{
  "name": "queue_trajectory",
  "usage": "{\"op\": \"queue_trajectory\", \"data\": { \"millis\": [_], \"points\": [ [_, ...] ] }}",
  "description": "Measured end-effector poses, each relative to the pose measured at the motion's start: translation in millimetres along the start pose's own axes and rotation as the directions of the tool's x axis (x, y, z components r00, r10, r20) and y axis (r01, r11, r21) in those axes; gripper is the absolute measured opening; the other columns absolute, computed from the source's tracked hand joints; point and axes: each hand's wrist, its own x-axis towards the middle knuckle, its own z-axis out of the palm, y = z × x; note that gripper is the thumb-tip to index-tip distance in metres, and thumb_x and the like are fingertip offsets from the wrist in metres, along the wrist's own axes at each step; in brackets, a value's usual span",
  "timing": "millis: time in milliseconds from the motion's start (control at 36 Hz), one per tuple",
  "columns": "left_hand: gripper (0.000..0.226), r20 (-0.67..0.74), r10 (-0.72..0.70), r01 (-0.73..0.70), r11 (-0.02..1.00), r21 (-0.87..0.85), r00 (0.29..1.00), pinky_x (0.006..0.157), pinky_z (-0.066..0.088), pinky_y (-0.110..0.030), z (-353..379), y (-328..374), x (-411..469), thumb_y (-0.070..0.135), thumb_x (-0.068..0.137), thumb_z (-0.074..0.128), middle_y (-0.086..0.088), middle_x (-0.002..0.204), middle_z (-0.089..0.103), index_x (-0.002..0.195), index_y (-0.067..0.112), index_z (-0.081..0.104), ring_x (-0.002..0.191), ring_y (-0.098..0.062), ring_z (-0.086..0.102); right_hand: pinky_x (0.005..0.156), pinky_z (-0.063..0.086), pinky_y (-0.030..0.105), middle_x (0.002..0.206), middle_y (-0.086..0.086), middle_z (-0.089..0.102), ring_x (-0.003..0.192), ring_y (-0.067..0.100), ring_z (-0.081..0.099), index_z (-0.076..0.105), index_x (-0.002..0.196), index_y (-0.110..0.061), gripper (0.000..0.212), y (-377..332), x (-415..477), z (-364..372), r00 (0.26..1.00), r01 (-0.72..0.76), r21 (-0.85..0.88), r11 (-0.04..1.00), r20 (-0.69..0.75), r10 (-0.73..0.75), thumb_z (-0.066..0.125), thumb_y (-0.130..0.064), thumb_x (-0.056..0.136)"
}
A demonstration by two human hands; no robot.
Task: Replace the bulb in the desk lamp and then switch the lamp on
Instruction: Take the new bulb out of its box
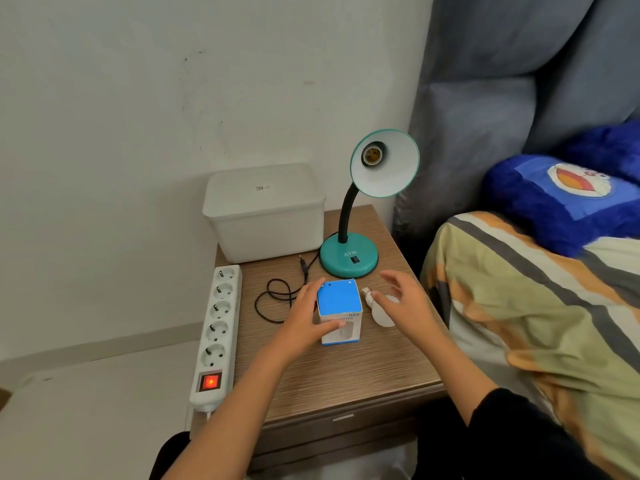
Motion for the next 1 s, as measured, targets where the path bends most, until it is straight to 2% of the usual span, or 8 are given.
{"op": "queue_trajectory", "data": {
  "millis": [194, 333, 472, 556, 611, 694, 889, 1000],
  "points": [
    [0.085, -0.007, 0.011, -0.011, 1.000, 0.010, 1.000, 0.098, 0.036, -0.023, -0.9, 1.5, -0.3, 0.027, 0.077, 0.075, 0.004, 0.145, 0.028, 0.144, 0.023, 0.023, 0.121, -0.004, 0.031, 0.100, 0.041, 0.021, 0.132, 0.002, 0.053, 0.118, 0.010, 0.051, 0.051, 0.129, -0.014, 0.051, -24.1, 7.0, 4.4, 0.954, 0.081, -0.031, 0.996, 0.291, -0.069, 0.069, -0.016, 0.081],
    [0.085, 0.007, 0.011, -0.011, 1.000, 0.002, 1.000, 0.095, 0.035, -0.021, -2.3, 2.8, 0.8, 0.026, 0.077, 0.075, 0.004, 0.145, 0.027, 0.144, 0.022, 0.023, 0.120, -0.003, 0.031, 0.097, 0.041, 0.016, 0.134, 0.003, 0.050, 0.118, 0.006, 0.047, 0.048, 0.132, -0.013, 0.059, -23.2, 11.4, 2.8, 0.923, 0.090, -0.036, 0.995, 0.378, -0.070, 0.072, -0.015, 0.078],
    [0.086, 0.017, 0.006, -0.006, 1.000, -0.017, 1.000, 0.095, 0.038, -0.022, -2.4, 0.5, 1.7, 0.027, 0.076, 0.076, 0.004, 0.143, 0.029, 0.144, 0.024, 0.023, 0.121, -0.005, 0.035, 0.104, 0.036, 0.020, 0.140, 0.001, 0.044, 0.129, 0.011, 0.041, 0.045, 0.135, -0.016, 0.066, -28.5, 20.3, -0.9, 0.870, 0.128, -0.133, 0.983, 0.491, -0.046, 0.074, -0.020, 0.076],
    [0.087, 0.024, 0.011, -0.010, 1.000, -0.024, 1.000, 0.097, 0.038, -0.023, -3.1, -1.0, 2.4, 0.029, 0.075, 0.076, 0.006, 0.143, 0.029, 0.144, 0.025, 0.024, 0.122, -0.006, 0.036, 0.110, 0.038, 0.031, 0.141, 0.001, 0.041, 0.130, 0.014, 0.041, 0.043, 0.136, -0.018, 0.067, -32.0, 24.6, -2.8, 0.835, 0.170, -0.196, 0.966, 0.549, -0.036, 0.073, -0.025, 0.077],
    [0.087, 0.025, 0.013, -0.013, 0.999, -0.033, 1.000, 0.095, 0.038, -0.019, -3.3, -1.8, 2.4, 0.029, 0.075, 0.077, 0.008, 0.140, 0.030, 0.143, 0.025, 0.024, 0.121, -0.005, 0.036, 0.110, 0.039, 0.035, 0.142, 0.001, 0.040, 0.129, 0.015, 0.041, 0.041, 0.138, -0.018, 0.069, -33.8, 26.4, -3.7, 0.819, 0.194, -0.230, 0.954, 0.573, -0.029, 0.072, -0.027, 0.077],
    [0.085, 0.022, 0.020, -0.020, 0.999, -0.037, 1.000, 0.091, 0.035, -0.014, -3.3, -1.8, 2.0, 0.028, 0.075, 0.076, 0.012, 0.135, 0.031, 0.142, 0.025, 0.025, 0.119, -0.003, 0.037, 0.110, 0.037, 0.033, 0.142, 0.001, 0.038, 0.129, 0.014, 0.040, 0.039, 0.139, -0.017, 0.069, -37.2, 26.9, -3.8, 0.806, 0.234, -0.253, 0.939, 0.591, -0.042, 0.071, -0.026, 0.079],
    [0.085, 0.026, 0.019, -0.018, 0.999, -0.041, 0.999, 0.102, 0.040, -0.028, -2.2, -3.7, 2.2, 0.029, 0.075, 0.076, 0.015, 0.132, 0.031, 0.143, 0.026, 0.025, 0.121, -0.005, 0.039, 0.109, 0.030, 0.030, 0.145, -0.001, 0.040, 0.133, 0.014, 0.035, 0.038, 0.140, -0.017, 0.068, -40.8, 20.0, -1.9, 0.822, 0.367, -0.347, 0.863, 0.556, -0.126, 0.066, -0.034, 0.080],
    [0.086, 0.046, 0.022, -0.020, 0.999, -0.033, 0.999, 0.105, 0.037, -0.028, -4.0, -1.7, 2.5, 0.031, 0.075, 0.075, 0.017, 0.131, 0.029, 0.144, 0.025, 0.024, 0.122, -0.003, 0.036, 0.113, 0.026, 0.029, 0.150, 0.002, 0.037, 0.139, 0.015, 0.031, 0.039, 0.140, -0.013, 0.064, -38.9, 15.1, -3.9, 0.798, 0.463, -0.371, 0.805, 0.570, -0.196, 0.060, -0.037, 0.085]
  ]
}}
